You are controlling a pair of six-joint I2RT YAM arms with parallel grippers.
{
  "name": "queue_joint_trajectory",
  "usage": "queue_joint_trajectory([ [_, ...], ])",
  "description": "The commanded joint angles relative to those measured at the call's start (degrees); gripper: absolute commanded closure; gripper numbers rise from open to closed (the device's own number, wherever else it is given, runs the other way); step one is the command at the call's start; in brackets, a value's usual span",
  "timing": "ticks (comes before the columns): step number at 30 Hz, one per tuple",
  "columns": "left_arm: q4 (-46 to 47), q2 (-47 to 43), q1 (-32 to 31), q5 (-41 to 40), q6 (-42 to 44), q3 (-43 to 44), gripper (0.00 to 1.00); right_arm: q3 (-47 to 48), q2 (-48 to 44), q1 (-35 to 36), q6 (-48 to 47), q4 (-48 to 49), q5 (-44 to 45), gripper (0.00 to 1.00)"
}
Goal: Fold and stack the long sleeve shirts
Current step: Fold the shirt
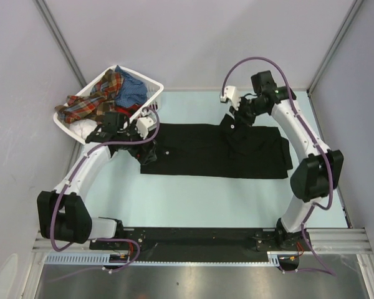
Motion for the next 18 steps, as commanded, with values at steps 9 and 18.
queue_joint_trajectory([
  [9, 1.6, 0.7, 6.4, 5.1, -4.3, 3.1, 0.00, 16.2, 8.7, 3.0, 20.8, 3.5, -12.7, 1.00],
  [18, 2.1, 1.2, 7.8, 6.5, -5.3, 2.3, 0.01, 2.8, 5.1, 9.9, 36.9, 23.1, -12.5, 1.00],
])
